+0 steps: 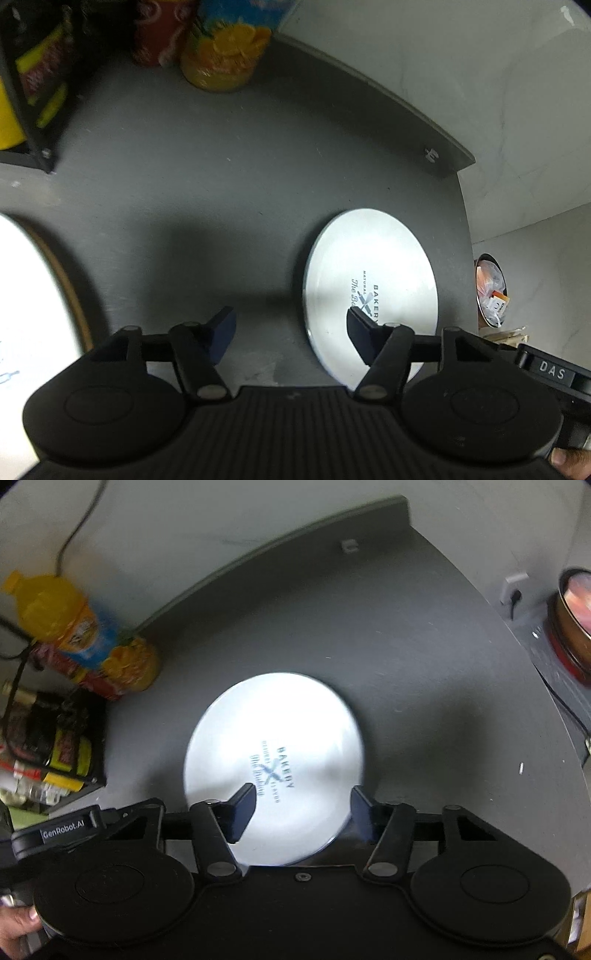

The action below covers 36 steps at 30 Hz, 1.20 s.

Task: Organize plates and bowls
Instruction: 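Move the right gripper to the rim of the white 'BAKERY' plate, then close the right gripper on the 'BAKERY' plate rim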

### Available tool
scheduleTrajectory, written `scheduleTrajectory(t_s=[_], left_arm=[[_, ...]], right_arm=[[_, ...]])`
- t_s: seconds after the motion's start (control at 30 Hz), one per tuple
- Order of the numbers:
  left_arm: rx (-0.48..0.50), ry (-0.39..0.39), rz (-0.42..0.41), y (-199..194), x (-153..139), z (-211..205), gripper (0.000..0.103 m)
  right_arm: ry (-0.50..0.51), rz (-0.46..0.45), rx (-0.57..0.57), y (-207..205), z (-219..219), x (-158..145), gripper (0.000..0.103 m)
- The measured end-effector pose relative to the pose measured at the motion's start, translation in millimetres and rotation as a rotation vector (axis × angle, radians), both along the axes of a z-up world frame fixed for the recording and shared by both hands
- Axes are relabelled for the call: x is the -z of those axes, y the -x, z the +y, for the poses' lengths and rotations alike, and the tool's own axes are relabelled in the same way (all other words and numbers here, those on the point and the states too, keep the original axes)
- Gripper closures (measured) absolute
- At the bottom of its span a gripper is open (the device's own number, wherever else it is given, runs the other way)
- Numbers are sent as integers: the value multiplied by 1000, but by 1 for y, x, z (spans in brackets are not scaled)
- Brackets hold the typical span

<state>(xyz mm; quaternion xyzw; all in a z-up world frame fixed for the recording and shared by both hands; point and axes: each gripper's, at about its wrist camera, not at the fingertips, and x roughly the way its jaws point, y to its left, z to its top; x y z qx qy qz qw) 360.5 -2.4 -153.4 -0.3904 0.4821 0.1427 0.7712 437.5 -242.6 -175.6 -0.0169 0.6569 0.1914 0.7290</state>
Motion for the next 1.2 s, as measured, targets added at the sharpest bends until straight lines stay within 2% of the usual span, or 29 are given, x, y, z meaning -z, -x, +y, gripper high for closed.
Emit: scheduleTrajectory(t_s=[0.1, 0.33, 0.57, 0.73, 1.2], left_arm=[[-8, 44, 13, -9, 12, 0, 50], [-4, 109, 36, -26, 32, 3, 67], [-18, 146, 63, -41, 46, 5, 75], [-9, 164, 67, -48, 52, 4, 80], [-24, 170, 83, -47, 50, 3, 90]], right_arm=[[20, 28, 28, -9, -4, 9, 59], [67, 63, 40, -26, -2, 27, 68], [106, 76, 22, -36, 2, 45, 72], [134, 98, 7, -43, 0, 59, 78], [97, 124, -66, -53, 6, 74, 84]])
